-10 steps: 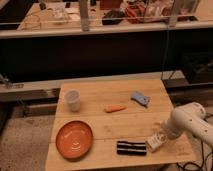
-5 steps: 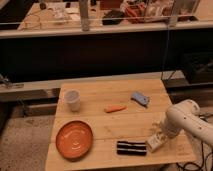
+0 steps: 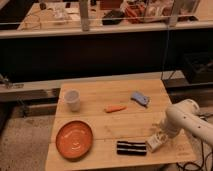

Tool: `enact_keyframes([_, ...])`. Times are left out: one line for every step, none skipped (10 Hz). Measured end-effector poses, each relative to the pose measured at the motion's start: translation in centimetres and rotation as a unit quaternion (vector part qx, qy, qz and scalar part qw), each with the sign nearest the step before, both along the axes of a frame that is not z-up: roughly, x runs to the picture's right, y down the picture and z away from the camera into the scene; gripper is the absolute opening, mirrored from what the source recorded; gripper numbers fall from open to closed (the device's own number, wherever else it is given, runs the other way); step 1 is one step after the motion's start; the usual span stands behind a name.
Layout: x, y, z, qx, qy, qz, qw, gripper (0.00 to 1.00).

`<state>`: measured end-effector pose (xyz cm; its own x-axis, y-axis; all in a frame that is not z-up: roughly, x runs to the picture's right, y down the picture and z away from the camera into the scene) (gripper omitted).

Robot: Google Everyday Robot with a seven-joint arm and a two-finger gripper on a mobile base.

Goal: Stand the bottle upright

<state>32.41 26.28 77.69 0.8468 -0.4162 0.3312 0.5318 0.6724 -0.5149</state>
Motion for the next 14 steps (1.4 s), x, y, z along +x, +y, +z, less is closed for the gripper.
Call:
enact_keyframes([0.2,0.0,0.3,0.000,-0.007,0.001,1.0000,0.80])
enact_keyframes([0.4,0.0,0.5,0.001,-0.014,0.002,0.9999,0.80])
enact_keyframes([0.7,0.0,0.7,0.002,-0.016,0.003,0.9999,0.80])
enact_keyframes([0.8,0.0,0.8,0.002,-0.021,0.003,0.9998,0.80])
enact_keyframes([0.9,-0.1,0.9,0.003,-0.023,0.004,0.9997,0.80])
enact_keyframes([0.9,-0.1,1.0,0.002,-0.025,0.004,0.9997,0.80])
enact_keyframes([1.0,0.0,1.2,0.001,-0.028,0.006,0.9996,0.80])
enact_keyframes([1.1,0.0,1.4,0.001,-0.030,0.007,0.9995,0.80])
enact_keyframes([1.0,0.2,1.6,0.001,-0.033,0.006,0.9994,0.80])
enact_keyframes([1.0,0.4,1.8,0.001,-0.033,0.006,0.9994,0.80])
enact_keyframes([1.1,0.5,2.0,0.001,-0.033,0.005,0.9994,0.80])
enact_keyframes([1.0,0.5,2.1,0.001,-0.033,0.005,0.9994,0.80])
enact_keyframes([1.0,0.4,2.2,0.001,-0.034,0.006,0.9994,0.80])
enact_keyframes([1.0,0.3,2.4,0.002,-0.037,0.009,0.9993,0.80])
